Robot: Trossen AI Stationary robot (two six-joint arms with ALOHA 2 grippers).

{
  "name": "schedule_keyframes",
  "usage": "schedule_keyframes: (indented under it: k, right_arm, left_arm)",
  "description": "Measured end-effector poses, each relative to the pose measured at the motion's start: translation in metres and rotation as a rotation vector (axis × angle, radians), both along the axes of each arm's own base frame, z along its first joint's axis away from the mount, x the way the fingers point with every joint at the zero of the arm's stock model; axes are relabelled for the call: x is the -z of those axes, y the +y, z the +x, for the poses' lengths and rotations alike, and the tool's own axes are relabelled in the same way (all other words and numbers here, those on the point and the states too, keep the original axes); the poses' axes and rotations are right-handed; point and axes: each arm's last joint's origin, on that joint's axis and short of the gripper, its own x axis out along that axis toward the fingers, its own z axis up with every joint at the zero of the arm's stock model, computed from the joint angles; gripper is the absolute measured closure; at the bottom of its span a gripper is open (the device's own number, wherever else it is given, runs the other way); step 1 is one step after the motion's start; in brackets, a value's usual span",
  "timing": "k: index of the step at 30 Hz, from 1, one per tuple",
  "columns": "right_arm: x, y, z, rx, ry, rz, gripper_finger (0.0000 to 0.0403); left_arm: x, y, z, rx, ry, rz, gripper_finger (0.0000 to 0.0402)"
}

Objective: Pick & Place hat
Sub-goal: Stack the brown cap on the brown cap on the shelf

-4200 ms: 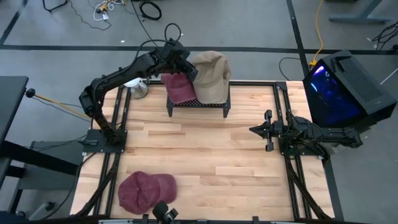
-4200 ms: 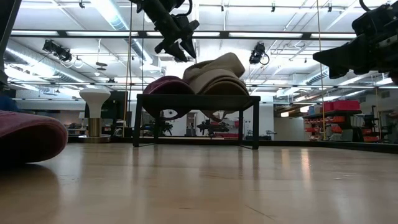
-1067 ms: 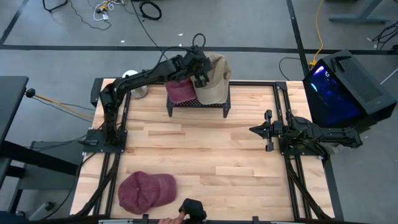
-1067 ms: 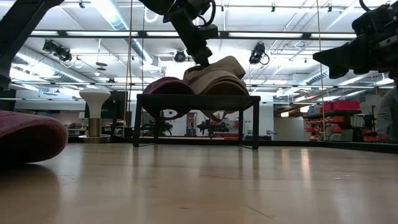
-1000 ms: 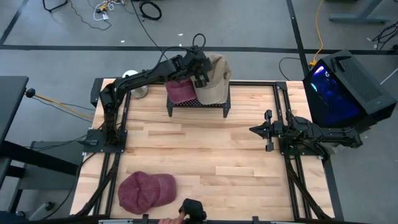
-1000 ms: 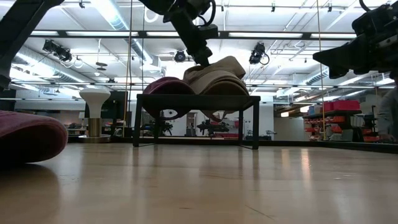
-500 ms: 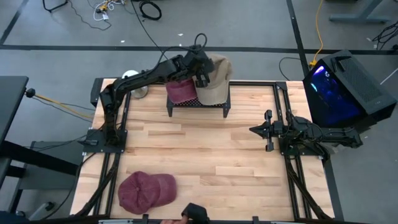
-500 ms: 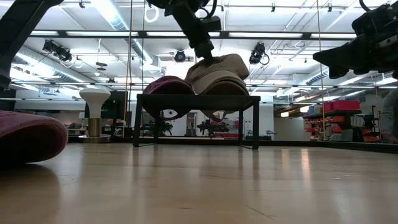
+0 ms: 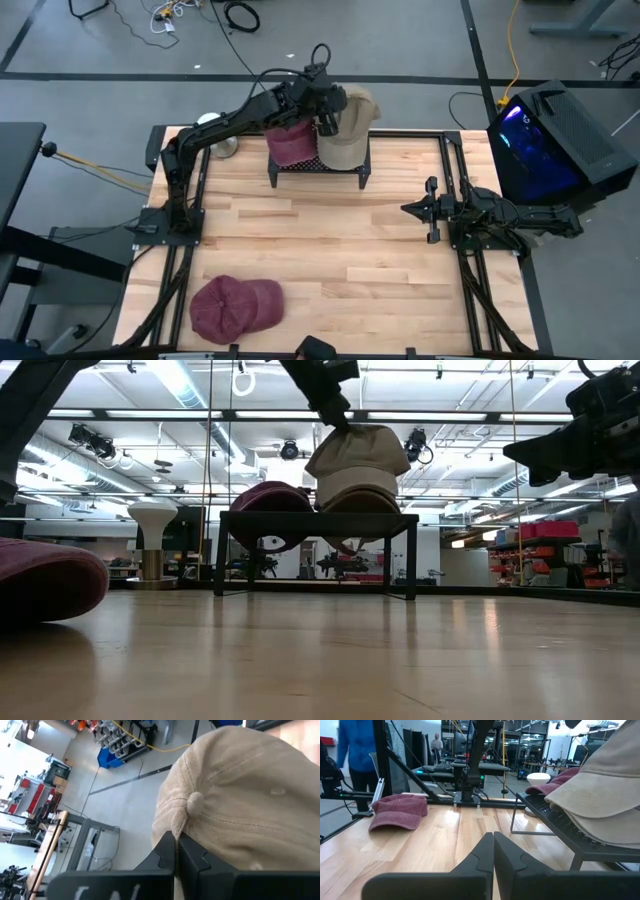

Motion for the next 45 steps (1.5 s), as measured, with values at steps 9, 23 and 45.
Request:
schedule_keyframes:
  k: [9, 23, 45]
  right_arm:
    - [0.000, 0.000, 0.000, 0.000, 0.000, 0.000, 0.0392]
    - [0.000, 0.000, 0.000, 0.000, 0.000, 0.000, 0.0392]
    - [0.000, 0.000, 0.000, 0.000, -0.001, 0.000, 0.0392]
  left_arm:
    - [-0.004, 0.002, -0.001, -0.017, -0.009, 0.017, 0.0398]
    - [-0.008, 0.010, -0.003, 0.001, -0.065, 0.015, 0.0398]
    - [0.004, 0.019, 0.010, -0.019, -0.091, 0.039, 0.0379]
